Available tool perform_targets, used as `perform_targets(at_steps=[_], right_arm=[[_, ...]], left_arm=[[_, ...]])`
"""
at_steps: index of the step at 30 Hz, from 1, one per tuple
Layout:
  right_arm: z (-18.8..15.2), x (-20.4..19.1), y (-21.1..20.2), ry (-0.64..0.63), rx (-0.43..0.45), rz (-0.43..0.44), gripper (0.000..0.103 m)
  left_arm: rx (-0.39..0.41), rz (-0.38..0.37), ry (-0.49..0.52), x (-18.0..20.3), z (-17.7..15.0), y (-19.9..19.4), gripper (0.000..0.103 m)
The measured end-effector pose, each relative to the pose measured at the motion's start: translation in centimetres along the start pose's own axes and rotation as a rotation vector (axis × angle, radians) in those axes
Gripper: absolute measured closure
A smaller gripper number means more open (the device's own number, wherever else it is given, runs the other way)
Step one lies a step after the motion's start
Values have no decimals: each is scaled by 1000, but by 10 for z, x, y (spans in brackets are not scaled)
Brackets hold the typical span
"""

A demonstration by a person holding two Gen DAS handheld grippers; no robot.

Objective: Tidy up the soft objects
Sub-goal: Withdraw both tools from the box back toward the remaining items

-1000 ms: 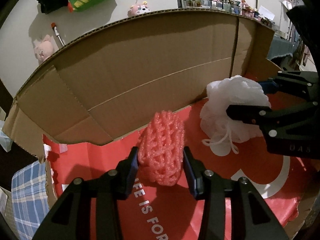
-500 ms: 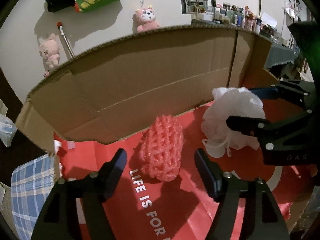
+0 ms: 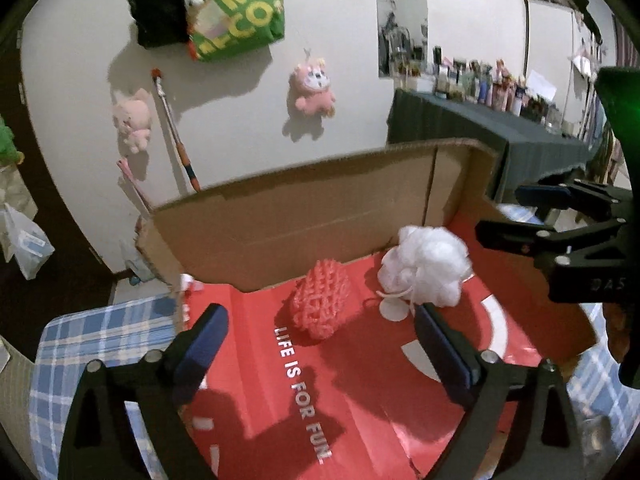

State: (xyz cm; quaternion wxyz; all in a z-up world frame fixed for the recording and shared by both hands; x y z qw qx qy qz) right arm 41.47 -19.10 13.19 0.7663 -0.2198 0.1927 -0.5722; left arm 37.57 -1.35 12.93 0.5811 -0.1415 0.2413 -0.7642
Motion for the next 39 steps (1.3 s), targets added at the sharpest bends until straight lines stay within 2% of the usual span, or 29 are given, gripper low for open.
perform_targets(at_steps=[4,9,18,27,30,39], right_arm=[[7,-6,-40,-13,56,-7,17],[8,-16,-95,-24,129,0,15],[-19,-40,-195,-35,250,9,13],[-69,-55,-266,-23,323,17,12],[-93,-61,-280,-19,342,18,12],[-169,-72,-311,-15,428,-51,12]], left_arm=[[65,16,-21,1,8,-38,0],[142,16,-45,7,13,-91,0],[258,21,-81,19,-4,-178,0],[334,59,-57,35,-47,-248,0],[346,53,-72,41,-68,-260,0],[400,41,-118,58,-131,-284,0]])
Point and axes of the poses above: each gripper's, at about its wrist camera, not at the fingertips, and y roughly the way its jaws point, x to its right, z to its top, the point moved 4 cm from there along y, roughly the way its jaws point, and after that the axes turned 10 degrees about x, right-handed, at the moved point
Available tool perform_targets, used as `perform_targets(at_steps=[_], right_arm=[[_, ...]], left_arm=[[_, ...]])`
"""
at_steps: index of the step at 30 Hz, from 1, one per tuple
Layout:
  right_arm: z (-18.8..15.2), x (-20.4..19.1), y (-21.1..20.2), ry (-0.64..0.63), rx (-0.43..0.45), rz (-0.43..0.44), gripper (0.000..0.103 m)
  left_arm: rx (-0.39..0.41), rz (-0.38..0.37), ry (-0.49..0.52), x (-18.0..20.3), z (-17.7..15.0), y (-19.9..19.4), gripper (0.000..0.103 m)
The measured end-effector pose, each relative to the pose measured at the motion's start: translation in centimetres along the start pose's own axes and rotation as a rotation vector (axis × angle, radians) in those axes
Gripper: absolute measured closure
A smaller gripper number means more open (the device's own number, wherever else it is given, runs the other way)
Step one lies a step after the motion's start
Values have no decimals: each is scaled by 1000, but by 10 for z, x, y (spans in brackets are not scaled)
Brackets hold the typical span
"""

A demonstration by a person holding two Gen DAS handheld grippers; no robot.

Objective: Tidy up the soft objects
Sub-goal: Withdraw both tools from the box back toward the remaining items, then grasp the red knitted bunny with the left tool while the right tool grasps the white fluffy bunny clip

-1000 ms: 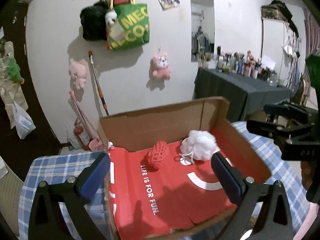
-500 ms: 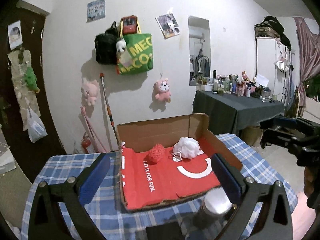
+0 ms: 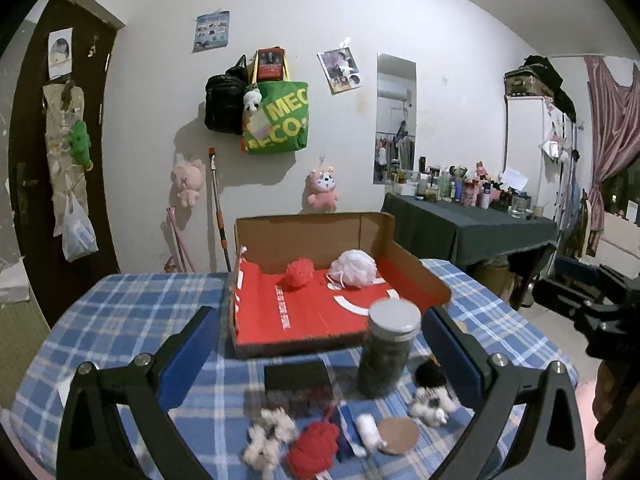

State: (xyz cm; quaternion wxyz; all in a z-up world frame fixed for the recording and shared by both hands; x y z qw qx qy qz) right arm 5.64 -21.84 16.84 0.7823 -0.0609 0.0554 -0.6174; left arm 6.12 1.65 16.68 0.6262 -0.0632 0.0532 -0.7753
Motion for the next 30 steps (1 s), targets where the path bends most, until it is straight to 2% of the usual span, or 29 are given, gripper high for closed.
perform_targets(at_steps=[7,14,21,30], right_arm=[[-46,-1,-15,-26,16,-76,11],[-91,-1,-6,-33,-17,-110,11],[-133,-3,16,-10,-104,-96,11],[-153,-13,42,7,-175,-44,11]], left_arm=[[0,9,-10,9,-42,-10,0],[-58,26,-40,10,-89,3,0],[-140,47,-39,6,-126,20,0],[-193,83,-12,-7,-144,29,0]])
Point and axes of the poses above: each gripper's, at about its wrist camera, not at the fingertips, and y roughly the way its jaws point, x to its right, z to its top, the point moved 4 cm from there along y, roughly the way its jaws point, and after that the axes turned 10 degrees about x, right-handed, at the moved point
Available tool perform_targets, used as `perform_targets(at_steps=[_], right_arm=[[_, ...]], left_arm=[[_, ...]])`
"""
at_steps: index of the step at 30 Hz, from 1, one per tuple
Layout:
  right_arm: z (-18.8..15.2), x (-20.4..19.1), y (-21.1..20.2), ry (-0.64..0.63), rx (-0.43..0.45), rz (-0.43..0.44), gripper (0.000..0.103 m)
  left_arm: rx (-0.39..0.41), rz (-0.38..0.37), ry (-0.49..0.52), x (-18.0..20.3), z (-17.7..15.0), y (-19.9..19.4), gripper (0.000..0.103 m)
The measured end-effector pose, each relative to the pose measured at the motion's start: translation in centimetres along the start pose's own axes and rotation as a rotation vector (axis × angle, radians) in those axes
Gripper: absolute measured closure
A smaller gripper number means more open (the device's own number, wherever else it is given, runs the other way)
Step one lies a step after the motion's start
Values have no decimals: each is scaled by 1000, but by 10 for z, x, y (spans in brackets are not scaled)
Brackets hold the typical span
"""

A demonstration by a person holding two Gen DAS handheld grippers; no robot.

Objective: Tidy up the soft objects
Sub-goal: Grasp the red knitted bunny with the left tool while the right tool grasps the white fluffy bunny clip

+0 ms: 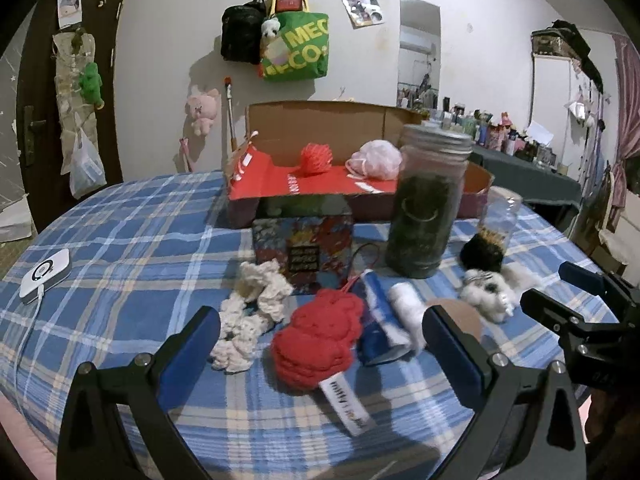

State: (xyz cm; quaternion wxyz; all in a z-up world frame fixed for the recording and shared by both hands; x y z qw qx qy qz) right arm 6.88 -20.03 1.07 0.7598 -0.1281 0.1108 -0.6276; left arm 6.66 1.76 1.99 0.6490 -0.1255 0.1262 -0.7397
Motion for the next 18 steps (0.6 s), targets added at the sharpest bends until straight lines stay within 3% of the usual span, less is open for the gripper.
perform_targets(at_steps=[4,13,15,17,18], right_arm=[[0,-8,11,-6,-32,26,11],[6,-17,32,49,-116,184,12],[7,-17,37,53,-135,196,18],[6,-16,43,61,-165,194,34],[5,-17,46,65,-178,198,38]], left_arm=[[-24,17,30,-5,-1,5,0],[-78,-6,75,-11,-2,14,7],[-83,-18,83,-11,-1,16,11],[-89,-23,93,-11,0,17,13],[-89,-28,98,-10,1,18,13]])
Point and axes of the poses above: each gripper's, at about its wrist camera, not at the fingertips, and y roughly the way its jaws point, x to its right, z to its top, the point moved 4 cm from there along y, roughly the way its jaws point, and after that the axes turned 10 degrees about x, right-handed, at the moved point
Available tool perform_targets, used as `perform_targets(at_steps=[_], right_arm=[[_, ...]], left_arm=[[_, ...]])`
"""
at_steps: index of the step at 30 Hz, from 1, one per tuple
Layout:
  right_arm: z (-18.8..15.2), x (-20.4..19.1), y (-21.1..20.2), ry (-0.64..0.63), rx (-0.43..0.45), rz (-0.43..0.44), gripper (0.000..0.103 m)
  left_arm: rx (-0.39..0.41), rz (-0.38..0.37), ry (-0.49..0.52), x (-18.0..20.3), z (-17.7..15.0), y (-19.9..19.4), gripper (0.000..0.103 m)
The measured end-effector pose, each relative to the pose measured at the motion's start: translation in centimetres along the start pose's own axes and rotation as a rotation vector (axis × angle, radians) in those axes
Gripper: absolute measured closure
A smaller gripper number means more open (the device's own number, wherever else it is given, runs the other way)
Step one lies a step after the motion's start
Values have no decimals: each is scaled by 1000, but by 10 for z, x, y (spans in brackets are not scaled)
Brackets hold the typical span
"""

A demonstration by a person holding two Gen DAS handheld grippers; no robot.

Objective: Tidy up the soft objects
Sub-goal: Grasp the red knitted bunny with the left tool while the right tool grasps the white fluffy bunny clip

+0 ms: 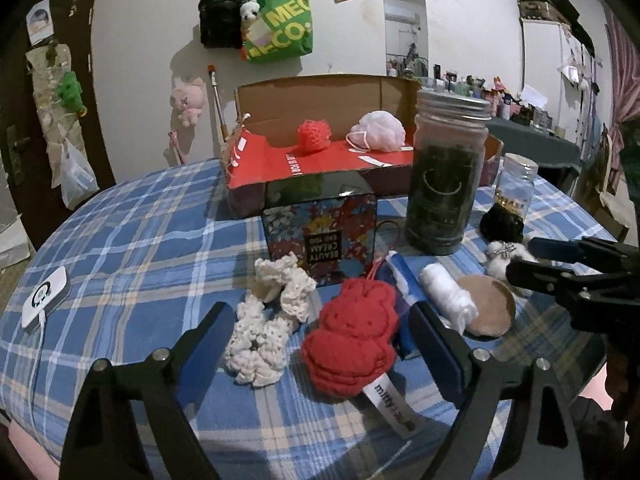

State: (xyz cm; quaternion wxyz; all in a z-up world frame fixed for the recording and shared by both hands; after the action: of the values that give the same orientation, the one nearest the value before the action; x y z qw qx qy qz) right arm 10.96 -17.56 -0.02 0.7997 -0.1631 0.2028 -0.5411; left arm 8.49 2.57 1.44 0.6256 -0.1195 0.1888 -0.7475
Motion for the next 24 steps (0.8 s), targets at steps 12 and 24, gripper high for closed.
perform_targets(at_steps=[12,24], right_arm=[[-6,2,6,-34,-48,-16,40],[-9,2,-12,-46,4,-15,65]], left_arm=[[-33,-51,29,-2,-3,11,23],[-7,-184,-63,10,5,-5,63]])
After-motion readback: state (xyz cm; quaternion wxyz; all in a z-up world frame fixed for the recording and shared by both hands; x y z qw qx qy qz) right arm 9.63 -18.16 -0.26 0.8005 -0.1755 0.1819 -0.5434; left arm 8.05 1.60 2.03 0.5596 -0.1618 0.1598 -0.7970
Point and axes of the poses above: each gripper's, at about its wrist camera, not at the fingertips, and y roughly the way its jaws point, x to its right, z to its top, the point moved 4 cm from there along y, roughly the way its jaws point, and after that the axes turned 10 degrees about x, right-handed, at the moved point
